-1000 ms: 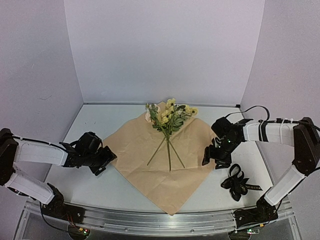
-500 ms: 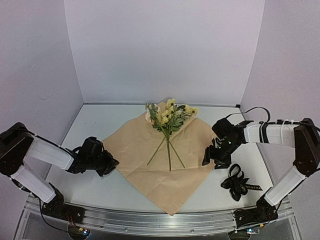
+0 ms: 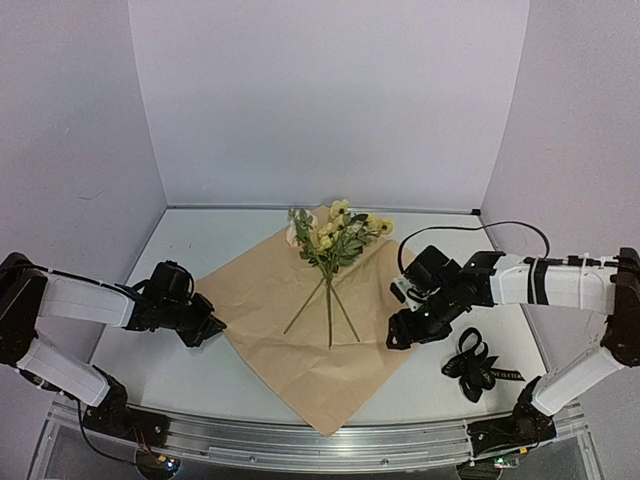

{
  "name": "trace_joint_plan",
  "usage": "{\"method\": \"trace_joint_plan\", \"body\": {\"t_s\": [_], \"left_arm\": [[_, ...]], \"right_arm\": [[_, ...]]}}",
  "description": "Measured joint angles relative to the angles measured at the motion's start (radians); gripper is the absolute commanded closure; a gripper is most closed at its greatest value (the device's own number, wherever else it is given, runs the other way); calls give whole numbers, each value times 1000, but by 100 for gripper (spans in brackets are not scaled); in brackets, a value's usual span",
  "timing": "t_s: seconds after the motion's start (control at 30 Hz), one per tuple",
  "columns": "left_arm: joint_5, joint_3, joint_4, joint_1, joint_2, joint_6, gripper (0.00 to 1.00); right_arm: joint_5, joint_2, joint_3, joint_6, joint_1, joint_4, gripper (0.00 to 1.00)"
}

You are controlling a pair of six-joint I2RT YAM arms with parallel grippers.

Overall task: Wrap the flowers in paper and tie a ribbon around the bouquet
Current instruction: Pick up the flattened wrapping paper from the center of the board, then pick up the bottom corner of the flattened wrapping paper from the center of the board.

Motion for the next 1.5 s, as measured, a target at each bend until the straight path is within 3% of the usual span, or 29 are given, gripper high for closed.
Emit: {"method": "trace_joint_plan", "body": {"t_s": [0.43,0.77,1.13,1.5], "left_arm": [[228,-35,-68,119,-68,-38,100],[328,-36,-61,182,-95,-110,100],[371,-36,-61,204,-97,-134,100],[400,-37,-61,233,-125,-143,100]], "right_arm": [[92,-27,-24,-361,415,87,31],[246,-66,-107,-615,632,191,30],[452,49,-124,-828,775,347,29],[582,181,-102,-880,827,467,29]]}}
